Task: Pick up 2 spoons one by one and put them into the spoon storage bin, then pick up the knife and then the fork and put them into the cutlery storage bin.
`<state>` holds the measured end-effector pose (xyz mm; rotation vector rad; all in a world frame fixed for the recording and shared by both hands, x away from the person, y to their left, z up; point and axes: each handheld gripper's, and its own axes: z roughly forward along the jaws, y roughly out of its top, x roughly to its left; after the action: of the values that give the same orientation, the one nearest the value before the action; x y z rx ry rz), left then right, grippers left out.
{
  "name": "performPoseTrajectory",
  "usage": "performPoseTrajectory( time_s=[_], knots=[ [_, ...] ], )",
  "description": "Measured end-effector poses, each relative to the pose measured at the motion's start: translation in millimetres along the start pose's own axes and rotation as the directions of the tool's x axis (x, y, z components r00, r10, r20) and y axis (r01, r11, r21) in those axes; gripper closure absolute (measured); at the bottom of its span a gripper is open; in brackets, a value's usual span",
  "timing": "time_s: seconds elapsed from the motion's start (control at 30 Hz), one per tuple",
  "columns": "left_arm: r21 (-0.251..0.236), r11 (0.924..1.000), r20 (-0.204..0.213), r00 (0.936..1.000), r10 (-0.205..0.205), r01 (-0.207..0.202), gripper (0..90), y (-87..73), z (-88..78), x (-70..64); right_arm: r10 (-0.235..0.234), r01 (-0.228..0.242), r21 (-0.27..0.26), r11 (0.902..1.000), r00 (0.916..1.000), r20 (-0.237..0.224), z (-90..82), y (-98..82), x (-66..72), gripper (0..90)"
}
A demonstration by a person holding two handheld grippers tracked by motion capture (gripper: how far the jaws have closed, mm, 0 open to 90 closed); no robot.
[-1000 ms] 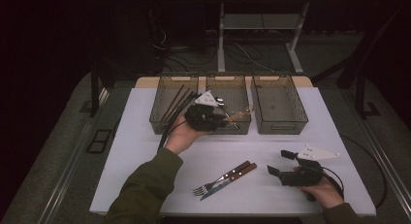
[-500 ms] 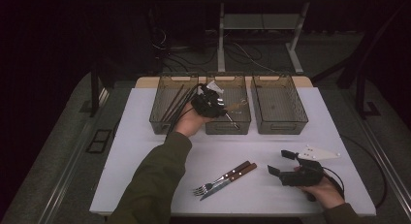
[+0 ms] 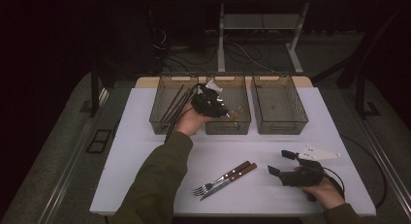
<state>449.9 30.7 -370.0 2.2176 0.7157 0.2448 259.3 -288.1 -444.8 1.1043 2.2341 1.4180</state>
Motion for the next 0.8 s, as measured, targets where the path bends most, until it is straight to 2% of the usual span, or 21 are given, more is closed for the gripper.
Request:
performPoseTrajectory(
  time_s=[0.07,0.2,0.43,0.47,0.53,0.8],
  knots=[
    [-0.01,0.9999,0.019,0.9998,0.008,-0.007,51.7,-0.7,-6.5,-2.5,-0.002,0.002,0.001,1.0,1.0,-0.002,0.3,0.0,-0.2,16.2],
    [-0.054,0.9985,0.058,0.9983,-0.006,0.009,48.1,-8.0,-17.4,-10.3,-0.007,0.007,0.002,1.0,1.0,-0.006,0.2,0.0,-1.1,16.2],
    [-0.065,0.9979,0.085,0.9963,0.008,-0.002,43.9,-26.2,-33.9,-29.0,-0.006,0.006,0.004,1.0,1.0,-0.001,1.0,0.4,-1.2,16.2],
    [-0.051,0.9985,0.09,0.9957,0.022,-0.018,43.7,-29.2,-36.4,-31.1,-0.006,0.006,0.005,1.0,1.0,-0.001,1.1,0.3,-1.1,16.2],
    [-0.064,0.9978,0.095,0.9953,0.022,-0.016,42.7,-36.1,-38.3,-38.1,-0.006,0.006,0.004,1.0,1.0,0.0,1.3,0.3,-1.4,16.2],
    [-0.067,0.9977,0.116,0.9931,0.018,-0.01,41.9,-62.6,-46.3,-59.5,-0.002,0.002,0.008,1.0,1.0,-0.004,1.9,0.9,-0.7,16.2]
  ],
)
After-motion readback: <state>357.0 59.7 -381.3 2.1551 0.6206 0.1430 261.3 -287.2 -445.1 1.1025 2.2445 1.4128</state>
